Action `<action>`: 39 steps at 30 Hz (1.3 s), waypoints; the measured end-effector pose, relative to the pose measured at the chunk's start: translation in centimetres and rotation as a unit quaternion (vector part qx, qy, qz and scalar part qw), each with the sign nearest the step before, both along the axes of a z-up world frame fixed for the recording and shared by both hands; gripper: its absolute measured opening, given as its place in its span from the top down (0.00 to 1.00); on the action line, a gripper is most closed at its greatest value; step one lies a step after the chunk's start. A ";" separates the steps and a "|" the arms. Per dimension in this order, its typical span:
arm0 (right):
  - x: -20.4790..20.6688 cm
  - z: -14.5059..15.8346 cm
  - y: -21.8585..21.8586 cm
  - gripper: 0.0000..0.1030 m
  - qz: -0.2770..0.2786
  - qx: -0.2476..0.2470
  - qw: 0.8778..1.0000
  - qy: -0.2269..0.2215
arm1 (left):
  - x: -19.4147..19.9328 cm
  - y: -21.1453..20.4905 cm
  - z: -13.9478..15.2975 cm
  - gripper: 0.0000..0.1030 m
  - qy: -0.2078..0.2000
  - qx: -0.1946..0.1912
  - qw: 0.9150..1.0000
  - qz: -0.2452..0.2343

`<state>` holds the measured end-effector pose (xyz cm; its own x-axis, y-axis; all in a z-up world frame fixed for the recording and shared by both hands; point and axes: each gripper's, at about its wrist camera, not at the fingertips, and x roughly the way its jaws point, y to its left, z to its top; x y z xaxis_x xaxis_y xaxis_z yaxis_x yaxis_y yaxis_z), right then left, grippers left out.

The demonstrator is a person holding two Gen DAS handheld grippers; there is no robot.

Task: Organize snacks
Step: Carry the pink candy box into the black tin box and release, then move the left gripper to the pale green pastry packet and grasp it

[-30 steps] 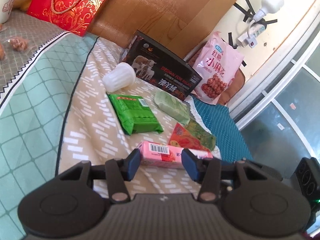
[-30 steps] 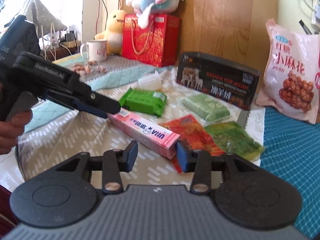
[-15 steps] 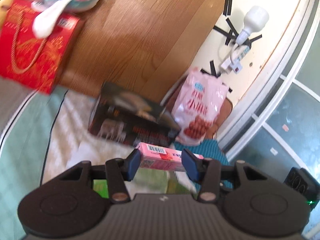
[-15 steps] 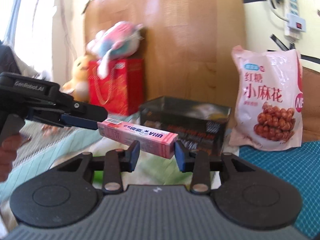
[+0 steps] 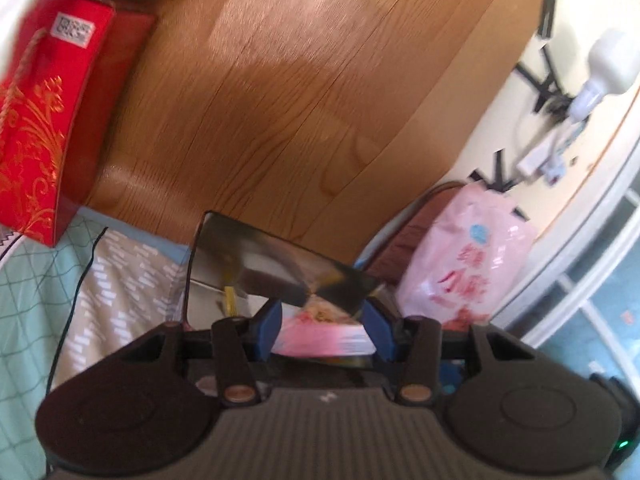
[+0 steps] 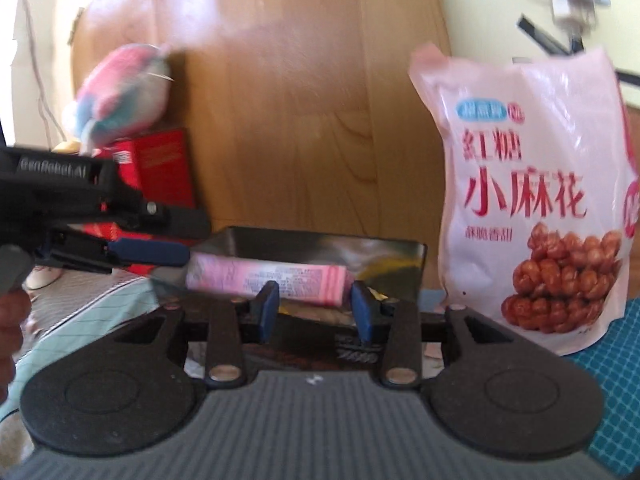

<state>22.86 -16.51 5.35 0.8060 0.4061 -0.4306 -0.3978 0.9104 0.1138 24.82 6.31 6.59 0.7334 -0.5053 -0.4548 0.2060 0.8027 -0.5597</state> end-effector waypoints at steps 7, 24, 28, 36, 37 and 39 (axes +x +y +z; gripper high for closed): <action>-1.0 0.9 -1.3 0.54 -0.006 0.021 1.000 -0.004 | -1.9 1.2 0.4 0.57 -0.014 -0.015 1.000 0.006; -8.9 -3.5 -3.4 0.46 0.069 0.027 0.987 0.144 | -7.1 -4.3 -5.3 0.49 0.078 0.080 0.992 -0.063; -9.1 -3.9 -0.6 0.68 0.088 -0.018 0.988 0.124 | -7.8 -4.8 -5.9 0.61 0.088 0.063 0.992 -0.063; -15.0 0.6 -0.5 0.68 0.104 -0.011 0.993 0.057 | -15.7 -2.9 -1.9 0.61 0.006 0.051 0.997 -0.062; -16.2 1.0 -0.3 0.68 0.114 -0.012 0.992 0.052 | -16.9 -2.4 -2.0 0.61 0.003 0.051 0.997 -0.060; -17.9 0.9 0.2 0.68 0.133 -0.015 0.990 0.051 | -18.2 -1.8 -2.4 0.60 0.005 0.051 0.997 -0.056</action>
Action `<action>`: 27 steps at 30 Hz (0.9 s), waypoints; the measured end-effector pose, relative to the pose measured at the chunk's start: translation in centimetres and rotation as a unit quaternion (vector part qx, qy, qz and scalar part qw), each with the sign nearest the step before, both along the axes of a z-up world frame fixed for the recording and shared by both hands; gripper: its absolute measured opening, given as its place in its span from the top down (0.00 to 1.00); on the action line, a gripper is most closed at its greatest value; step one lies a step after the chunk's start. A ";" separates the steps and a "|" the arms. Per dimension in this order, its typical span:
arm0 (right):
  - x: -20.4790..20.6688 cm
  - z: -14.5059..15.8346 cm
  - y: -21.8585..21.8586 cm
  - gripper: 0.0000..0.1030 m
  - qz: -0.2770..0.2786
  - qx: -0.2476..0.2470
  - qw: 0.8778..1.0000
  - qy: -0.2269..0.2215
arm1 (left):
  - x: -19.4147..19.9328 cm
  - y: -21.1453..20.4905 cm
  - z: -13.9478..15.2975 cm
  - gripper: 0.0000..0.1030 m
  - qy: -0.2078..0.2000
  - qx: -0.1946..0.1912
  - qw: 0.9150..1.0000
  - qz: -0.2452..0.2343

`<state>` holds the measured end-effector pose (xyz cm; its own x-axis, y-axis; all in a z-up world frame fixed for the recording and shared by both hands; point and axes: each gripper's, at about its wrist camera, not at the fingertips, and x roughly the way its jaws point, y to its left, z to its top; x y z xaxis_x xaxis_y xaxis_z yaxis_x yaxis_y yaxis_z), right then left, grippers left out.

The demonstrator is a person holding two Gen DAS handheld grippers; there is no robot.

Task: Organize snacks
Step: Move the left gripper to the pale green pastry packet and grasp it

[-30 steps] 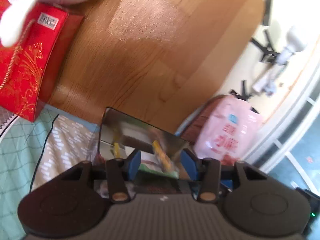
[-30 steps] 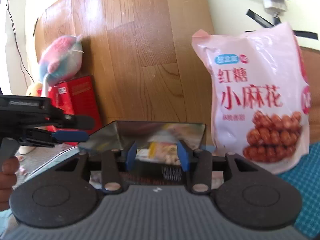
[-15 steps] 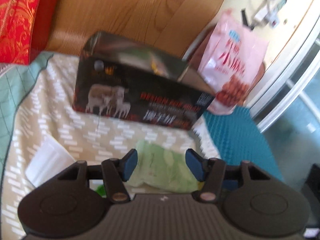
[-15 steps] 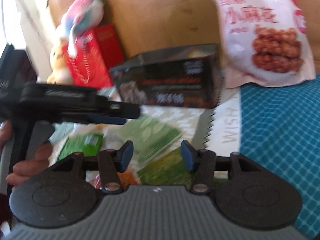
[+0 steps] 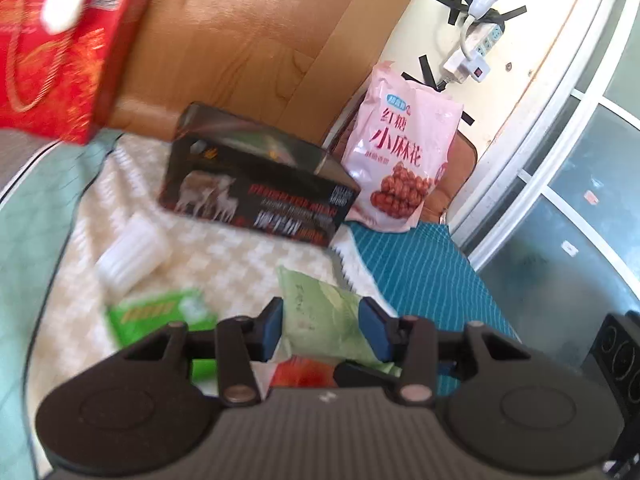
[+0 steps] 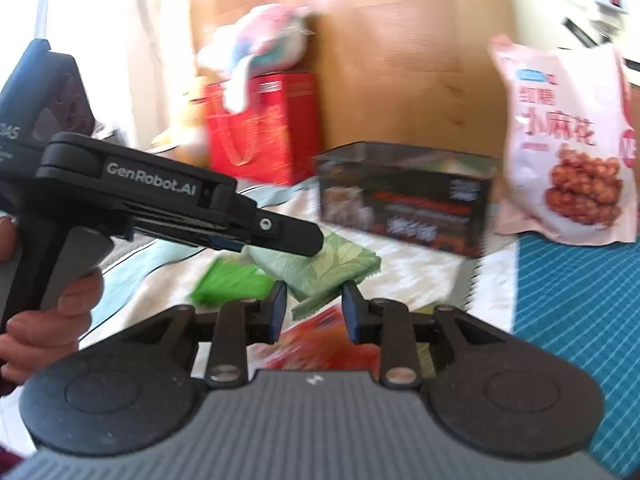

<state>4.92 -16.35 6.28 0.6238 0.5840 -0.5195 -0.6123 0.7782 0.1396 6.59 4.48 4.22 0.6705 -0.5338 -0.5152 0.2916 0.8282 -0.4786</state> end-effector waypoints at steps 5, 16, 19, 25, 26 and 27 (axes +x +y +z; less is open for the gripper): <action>-3.5 -1.7 1.9 0.68 0.044 -0.029 0.999 -0.005 | -3.2 2.4 -1.8 0.60 0.018 -0.001 1.000 0.022; -4.1 -3.4 4.4 0.54 0.061 -0.088 0.994 -0.029 | -5.5 4.8 -3.6 0.52 0.026 -0.006 0.998 0.049; -4.8 -2.9 3.8 0.53 0.052 -0.087 0.994 -0.031 | -5.8 5.1 -3.4 0.52 0.023 -0.011 0.998 0.051; -5.0 -2.7 3.0 0.53 0.054 -0.076 0.996 -0.016 | -6.1 5.7 -3.3 0.52 0.029 -0.033 0.998 0.039; -5.0 -2.8 3.1 0.53 0.055 -0.076 0.995 -0.016 | -6.0 5.7 -3.4 0.52 0.031 -0.033 0.998 0.037; -4.8 -2.8 3.1 0.53 0.057 -0.076 0.995 -0.014 | -5.9 5.6 -3.5 0.52 0.034 -0.032 0.998 0.037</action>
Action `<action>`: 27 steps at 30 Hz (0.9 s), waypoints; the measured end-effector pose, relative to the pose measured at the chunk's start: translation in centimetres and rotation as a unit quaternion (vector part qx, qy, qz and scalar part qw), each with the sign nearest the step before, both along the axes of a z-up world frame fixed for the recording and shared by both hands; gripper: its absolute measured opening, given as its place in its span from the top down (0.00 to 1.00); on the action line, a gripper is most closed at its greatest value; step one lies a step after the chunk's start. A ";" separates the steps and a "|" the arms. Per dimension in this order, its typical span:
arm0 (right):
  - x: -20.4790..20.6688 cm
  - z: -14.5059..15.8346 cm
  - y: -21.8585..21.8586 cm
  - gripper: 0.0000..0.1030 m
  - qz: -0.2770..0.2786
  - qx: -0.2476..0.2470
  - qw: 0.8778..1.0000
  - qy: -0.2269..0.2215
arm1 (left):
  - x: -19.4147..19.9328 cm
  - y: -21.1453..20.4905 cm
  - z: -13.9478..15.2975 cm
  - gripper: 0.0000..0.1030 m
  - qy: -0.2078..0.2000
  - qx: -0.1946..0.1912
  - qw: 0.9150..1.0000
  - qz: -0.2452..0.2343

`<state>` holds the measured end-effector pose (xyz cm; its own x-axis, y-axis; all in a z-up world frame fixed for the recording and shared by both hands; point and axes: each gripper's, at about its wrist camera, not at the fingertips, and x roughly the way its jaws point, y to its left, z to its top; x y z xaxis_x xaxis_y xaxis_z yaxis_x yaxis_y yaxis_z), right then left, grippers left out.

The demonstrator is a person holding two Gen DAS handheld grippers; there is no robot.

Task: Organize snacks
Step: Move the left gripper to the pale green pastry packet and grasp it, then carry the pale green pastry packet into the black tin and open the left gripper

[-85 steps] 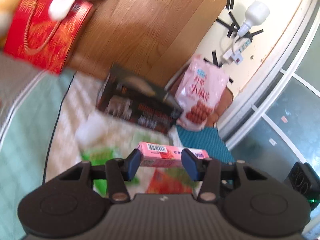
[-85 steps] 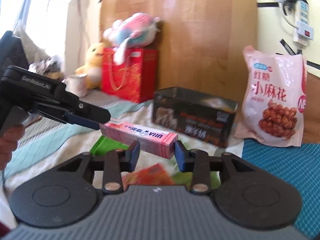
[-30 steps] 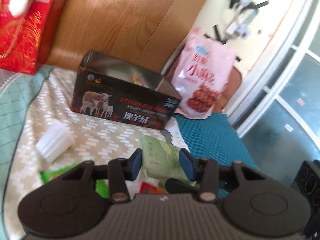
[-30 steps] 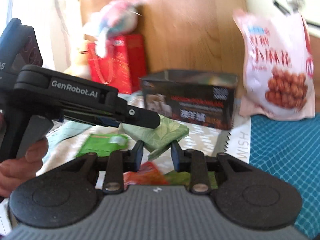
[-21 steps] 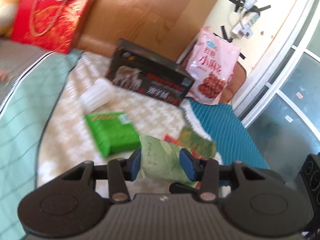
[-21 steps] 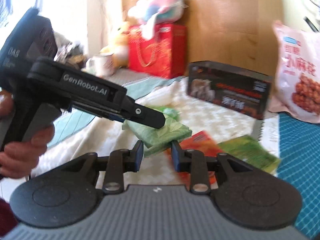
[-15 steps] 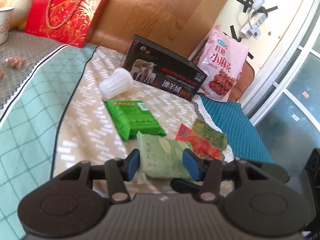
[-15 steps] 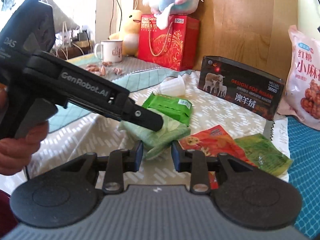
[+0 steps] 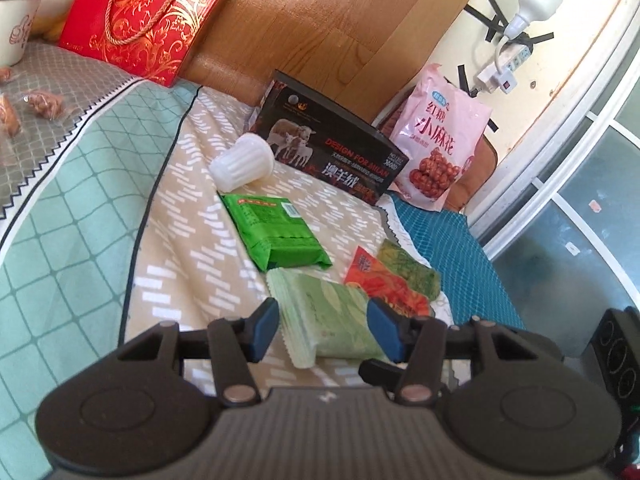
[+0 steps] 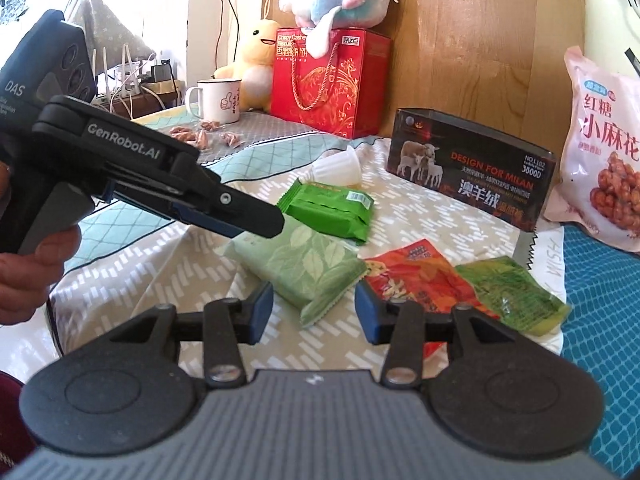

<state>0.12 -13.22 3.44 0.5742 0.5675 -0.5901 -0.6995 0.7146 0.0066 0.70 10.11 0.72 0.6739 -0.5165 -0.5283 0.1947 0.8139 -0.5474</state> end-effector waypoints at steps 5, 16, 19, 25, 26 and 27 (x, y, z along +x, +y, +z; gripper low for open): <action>0.9 -0.5 0.3 0.55 0.012 0.009 1.000 0.017 | 0.6 -0.6 -0.8 0.63 0.017 0.000 1.000 -0.007; 3.4 3.1 -1.2 0.72 -0.007 0.080 0.997 -0.014 | 3.8 -1.4 5.2 0.67 -0.045 -0.003 0.999 -0.031; 6.9 5.3 -1.1 0.72 -0.031 0.099 0.993 -0.054 | 7.6 -2.3 8.2 0.67 -0.088 0.014 0.995 -0.033; 17.1 6.6 -0.3 0.72 -0.075 0.115 0.988 -0.066 | 17.9 -3.8 10.6 0.67 -0.104 0.038 0.994 -0.021; 18.9 6.4 -0.3 0.72 -0.082 0.119 0.988 -0.054 | 19.5 -3.9 10.3 0.67 -0.093 0.037 0.995 -0.016; 20.9 6.0 -0.3 0.73 -0.093 0.125 0.987 -0.034 | 20.7 -4.0 9.8 0.67 -0.082 0.035 0.996 -0.012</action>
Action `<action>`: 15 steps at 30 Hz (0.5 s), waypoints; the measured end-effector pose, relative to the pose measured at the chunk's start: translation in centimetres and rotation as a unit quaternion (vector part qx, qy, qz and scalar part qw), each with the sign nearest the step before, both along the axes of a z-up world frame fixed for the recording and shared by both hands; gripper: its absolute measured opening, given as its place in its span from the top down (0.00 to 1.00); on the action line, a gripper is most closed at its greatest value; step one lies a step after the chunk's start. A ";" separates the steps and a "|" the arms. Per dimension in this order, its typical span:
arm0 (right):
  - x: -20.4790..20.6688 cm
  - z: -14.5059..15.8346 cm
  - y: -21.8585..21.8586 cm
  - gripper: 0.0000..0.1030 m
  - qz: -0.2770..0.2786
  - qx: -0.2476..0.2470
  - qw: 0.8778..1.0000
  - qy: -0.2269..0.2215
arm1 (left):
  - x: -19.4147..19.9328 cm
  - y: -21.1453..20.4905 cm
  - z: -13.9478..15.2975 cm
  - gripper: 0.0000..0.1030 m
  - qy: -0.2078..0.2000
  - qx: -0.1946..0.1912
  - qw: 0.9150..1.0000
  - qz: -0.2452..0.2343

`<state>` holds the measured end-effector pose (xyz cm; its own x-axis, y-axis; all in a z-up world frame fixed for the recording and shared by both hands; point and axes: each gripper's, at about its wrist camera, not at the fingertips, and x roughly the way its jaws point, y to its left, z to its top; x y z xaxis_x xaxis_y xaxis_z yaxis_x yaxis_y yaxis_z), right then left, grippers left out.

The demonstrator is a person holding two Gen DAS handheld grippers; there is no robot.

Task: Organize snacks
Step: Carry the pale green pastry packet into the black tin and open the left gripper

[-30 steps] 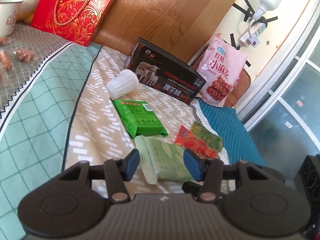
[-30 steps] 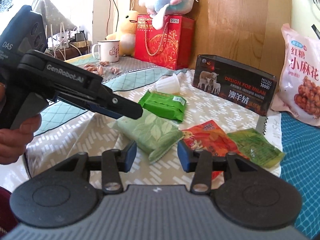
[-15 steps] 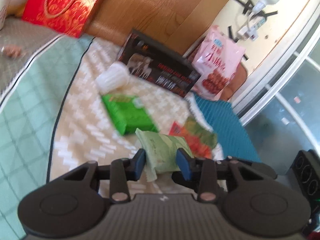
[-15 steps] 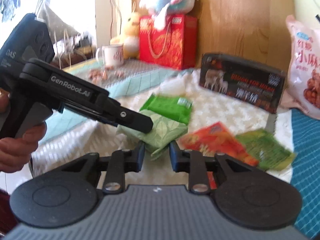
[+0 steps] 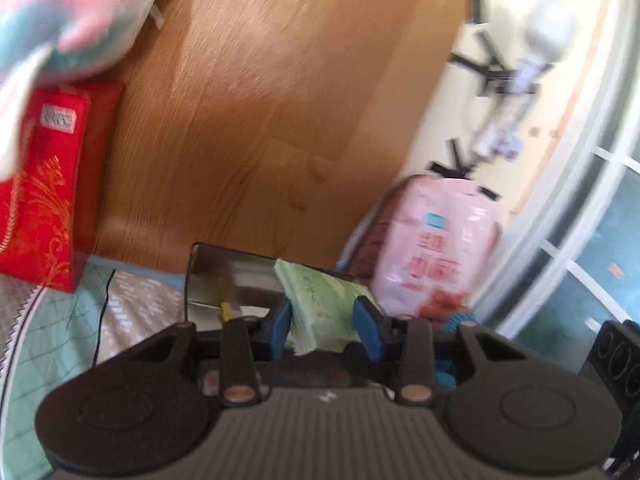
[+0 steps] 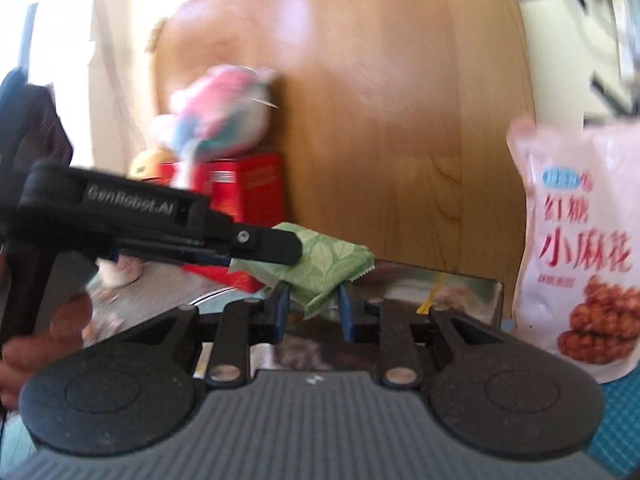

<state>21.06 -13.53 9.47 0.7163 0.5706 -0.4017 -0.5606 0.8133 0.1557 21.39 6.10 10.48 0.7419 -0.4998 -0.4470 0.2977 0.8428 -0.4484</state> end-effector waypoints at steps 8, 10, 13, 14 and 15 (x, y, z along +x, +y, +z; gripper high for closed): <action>5.9 -4.3 2.1 0.70 -0.024 -0.027 0.998 0.060 | 4.3 -0.2 -4.2 0.64 0.049 0.010 0.998 0.025; 5.5 -4.4 2.5 0.66 -0.029 -0.029 0.998 0.053 | 4.5 0.0 -4.6 0.60 0.053 0.018 0.998 0.035; 5.2 -3.9 1.9 0.60 -0.036 -0.019 0.998 0.052 | 4.4 -0.1 -4.4 0.58 0.049 0.031 0.998 0.040; 5.1 -3.5 1.7 0.60 -0.037 -0.019 0.998 0.051 | 4.0 -0.1 -4.2 0.58 0.047 0.033 0.998 0.041; 4.6 -3.1 1.1 0.60 -0.041 -0.015 0.998 0.049 | 3.5 0.1 -3.9 0.58 0.042 0.033 0.998 0.042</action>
